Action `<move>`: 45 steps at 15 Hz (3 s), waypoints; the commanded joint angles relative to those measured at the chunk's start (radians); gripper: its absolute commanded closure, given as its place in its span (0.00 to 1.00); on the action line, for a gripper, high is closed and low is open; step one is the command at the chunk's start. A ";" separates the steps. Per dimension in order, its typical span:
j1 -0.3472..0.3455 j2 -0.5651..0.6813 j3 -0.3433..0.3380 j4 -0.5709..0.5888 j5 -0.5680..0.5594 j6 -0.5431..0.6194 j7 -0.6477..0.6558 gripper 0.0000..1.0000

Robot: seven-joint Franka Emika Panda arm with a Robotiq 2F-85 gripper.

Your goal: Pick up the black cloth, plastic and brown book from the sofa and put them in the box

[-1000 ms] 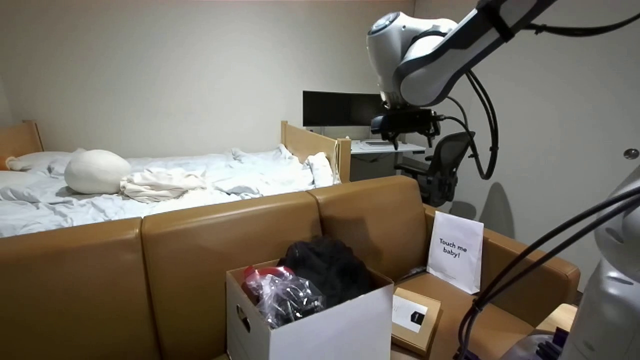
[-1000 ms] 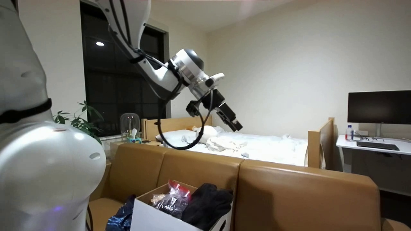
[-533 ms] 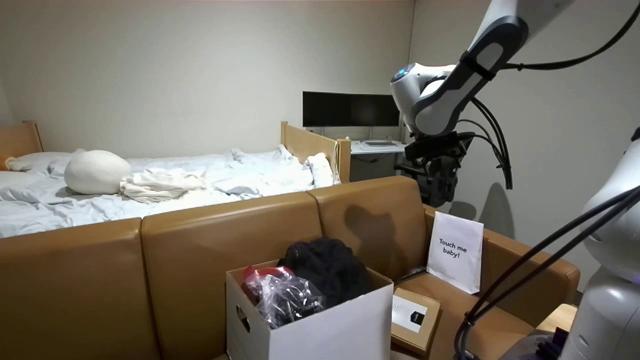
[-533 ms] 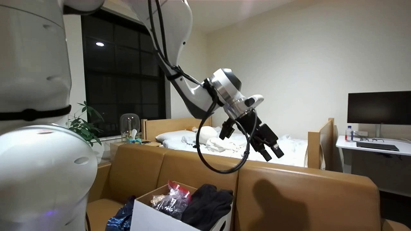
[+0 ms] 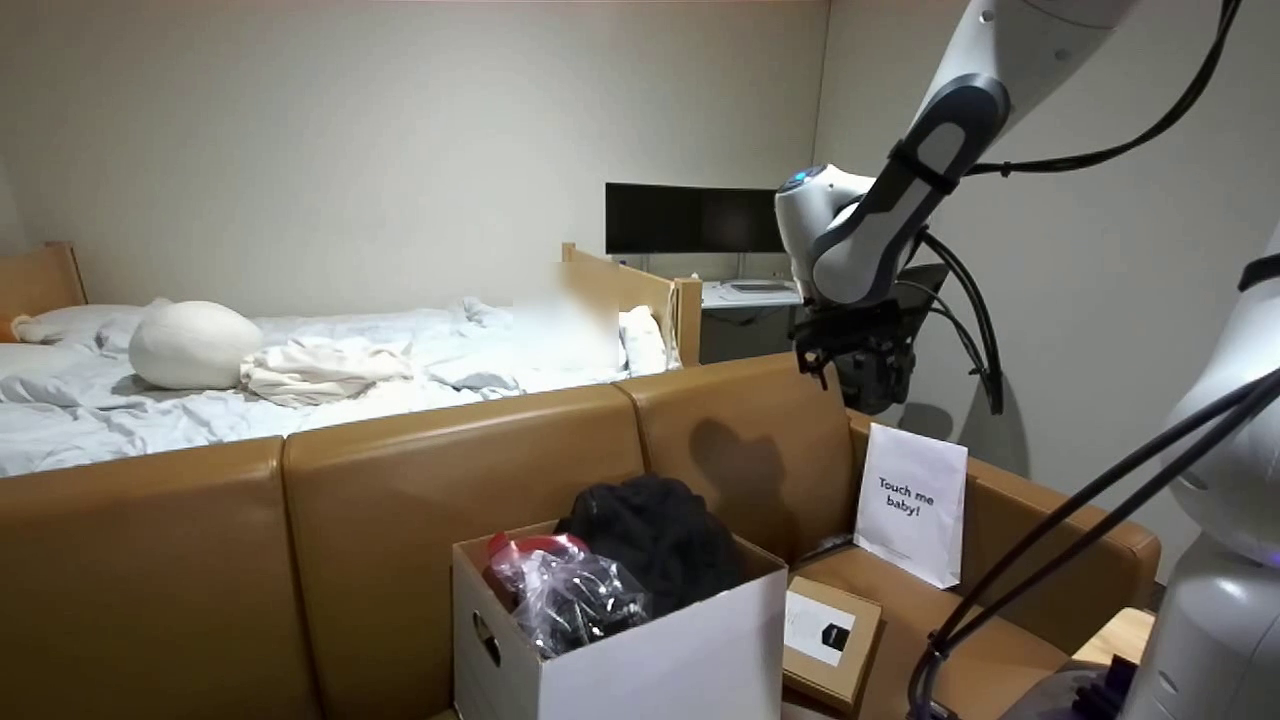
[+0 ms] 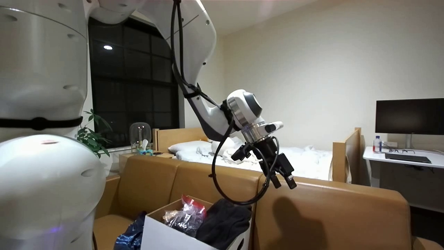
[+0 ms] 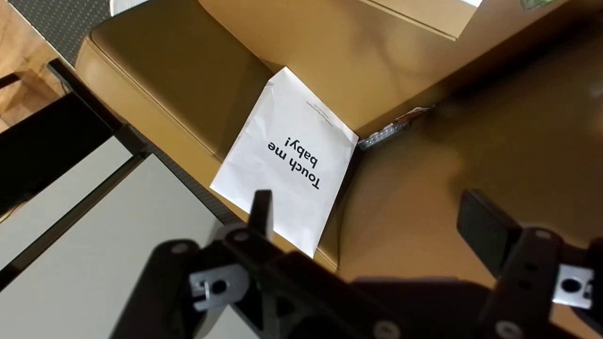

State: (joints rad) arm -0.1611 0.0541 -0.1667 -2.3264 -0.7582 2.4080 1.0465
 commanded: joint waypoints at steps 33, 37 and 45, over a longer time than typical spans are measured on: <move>-0.502 1.281 0.387 1.194 0.428 -0.227 -1.776 0.00; -0.504 1.418 0.396 1.329 0.470 -0.430 -1.936 0.00; -0.500 1.436 0.253 1.375 0.674 -0.688 -2.059 0.00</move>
State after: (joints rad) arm -0.6718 1.4904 0.1209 -0.9942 -0.1782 1.7552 -0.9799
